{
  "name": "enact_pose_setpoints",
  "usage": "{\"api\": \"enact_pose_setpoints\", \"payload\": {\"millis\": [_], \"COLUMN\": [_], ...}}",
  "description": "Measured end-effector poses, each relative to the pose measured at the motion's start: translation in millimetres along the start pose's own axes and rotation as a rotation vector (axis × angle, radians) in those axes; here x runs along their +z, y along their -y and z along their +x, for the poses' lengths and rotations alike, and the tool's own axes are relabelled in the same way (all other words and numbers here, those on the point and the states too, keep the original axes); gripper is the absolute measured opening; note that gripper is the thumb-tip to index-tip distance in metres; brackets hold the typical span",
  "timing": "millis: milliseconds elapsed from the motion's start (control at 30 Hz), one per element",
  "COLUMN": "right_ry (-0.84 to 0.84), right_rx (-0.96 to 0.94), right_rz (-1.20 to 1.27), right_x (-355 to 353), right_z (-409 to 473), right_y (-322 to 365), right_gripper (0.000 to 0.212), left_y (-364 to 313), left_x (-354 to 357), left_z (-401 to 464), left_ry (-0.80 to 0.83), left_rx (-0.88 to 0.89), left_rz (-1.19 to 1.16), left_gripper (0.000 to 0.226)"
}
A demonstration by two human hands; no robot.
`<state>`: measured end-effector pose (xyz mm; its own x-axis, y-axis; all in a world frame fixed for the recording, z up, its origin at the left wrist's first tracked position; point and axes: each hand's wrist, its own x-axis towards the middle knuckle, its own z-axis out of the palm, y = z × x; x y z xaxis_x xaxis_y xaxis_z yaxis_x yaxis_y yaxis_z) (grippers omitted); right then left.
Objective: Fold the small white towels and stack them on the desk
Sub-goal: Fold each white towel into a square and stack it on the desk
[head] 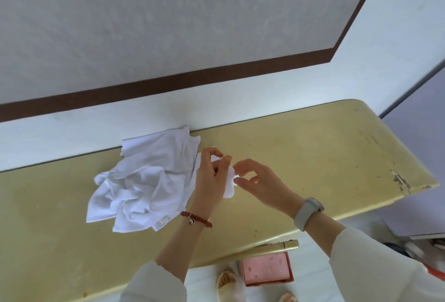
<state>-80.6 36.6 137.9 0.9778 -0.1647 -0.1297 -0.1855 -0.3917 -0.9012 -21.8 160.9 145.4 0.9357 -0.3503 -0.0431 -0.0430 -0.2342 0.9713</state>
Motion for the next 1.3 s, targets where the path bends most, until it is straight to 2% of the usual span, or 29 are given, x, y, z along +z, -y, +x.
{"api": "enact_pose_setpoints", "payload": {"millis": [33,233,367,467,533,633,800,833,1033,1167,1300], "right_ry": [-0.018,-0.108,-0.168,-0.149,-0.115,-0.091,0.035,0.021,-0.19,-0.284,-0.458], "right_rx": [-0.001,-0.05,-0.056,-0.055,-0.047,-0.058,-0.113,-0.13,-0.218,-0.234,-0.205], "right_rz": [0.009,0.04,0.124,0.156,0.192,0.213,0.132,0.096,0.13,0.193,0.225], "right_x": [-5,-45,-93,-130,-155,-190,-235,-241,-262,-268,-292], "right_z": [0,-9,-16,-26,-32,-37,-37,-35,-29,-31,-37], "right_y": [2,-1,-18,-31,-37,-37,-19,-13,21,29,19], "right_gripper": [0.016,0.03,0.028,0.026,0.023,0.018,0.014,0.007,0.015,0.019,0.017], "left_y": [-7,-35,-40,-42,-48,-66,-105,-114,-155,-149,-132], "left_x": [5,40,72,108,135,166,190,191,176,154,146], "left_z": [1,-3,-16,-24,-26,-26,-19,-16,-1,4,6], "left_ry": [-0.02,-0.018,0.09,0.135,0.063,-0.049,-0.068,-0.065,-0.054,-0.055,-0.066], "left_rx": [-0.012,-0.018,-0.116,-0.139,-0.135,-0.081,0.091,0.13,0.191,0.169,0.158], "left_rz": [-0.012,-0.041,-0.074,0.12,0.199,0.218,0.291,0.313,0.388,0.414,0.488], "left_gripper": [0.017,0.021,0.026,0.009,0.011,0.01,0.013,0.012,0.019,0.021,0.015]}}
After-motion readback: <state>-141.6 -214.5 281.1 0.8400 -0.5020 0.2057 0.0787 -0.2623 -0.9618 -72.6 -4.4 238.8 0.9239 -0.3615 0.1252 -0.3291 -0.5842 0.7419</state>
